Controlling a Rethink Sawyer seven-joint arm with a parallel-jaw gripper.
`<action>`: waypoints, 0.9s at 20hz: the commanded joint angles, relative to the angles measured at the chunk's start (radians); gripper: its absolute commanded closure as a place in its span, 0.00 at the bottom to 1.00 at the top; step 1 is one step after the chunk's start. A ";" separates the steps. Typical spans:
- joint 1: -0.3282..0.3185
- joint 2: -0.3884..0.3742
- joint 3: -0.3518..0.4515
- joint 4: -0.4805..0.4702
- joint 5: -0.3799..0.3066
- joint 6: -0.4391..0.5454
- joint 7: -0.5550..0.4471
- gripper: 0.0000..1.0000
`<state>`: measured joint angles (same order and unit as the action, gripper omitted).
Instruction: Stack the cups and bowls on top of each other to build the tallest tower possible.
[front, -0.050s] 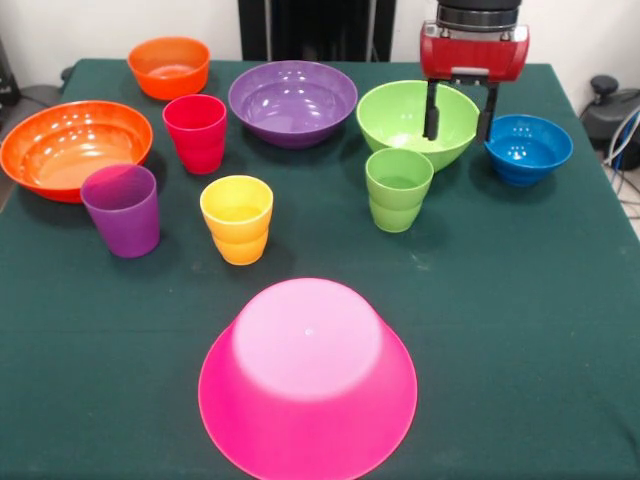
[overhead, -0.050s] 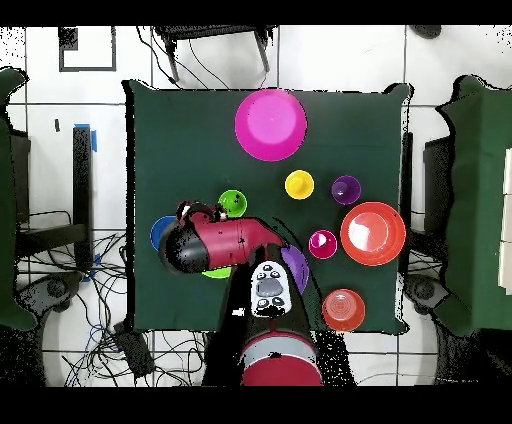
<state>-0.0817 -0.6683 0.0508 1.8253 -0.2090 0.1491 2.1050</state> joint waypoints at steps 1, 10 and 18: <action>0.036 0.077 -0.023 -0.017 -0.006 -0.011 0.111 0.00; -0.096 0.079 -0.022 0.097 -0.020 -0.052 0.112 0.00; -0.053 0.148 -0.039 0.117 0.021 -0.126 0.173 0.00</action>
<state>-0.1656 -0.6058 -0.0255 1.8689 -0.2078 0.0868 2.1050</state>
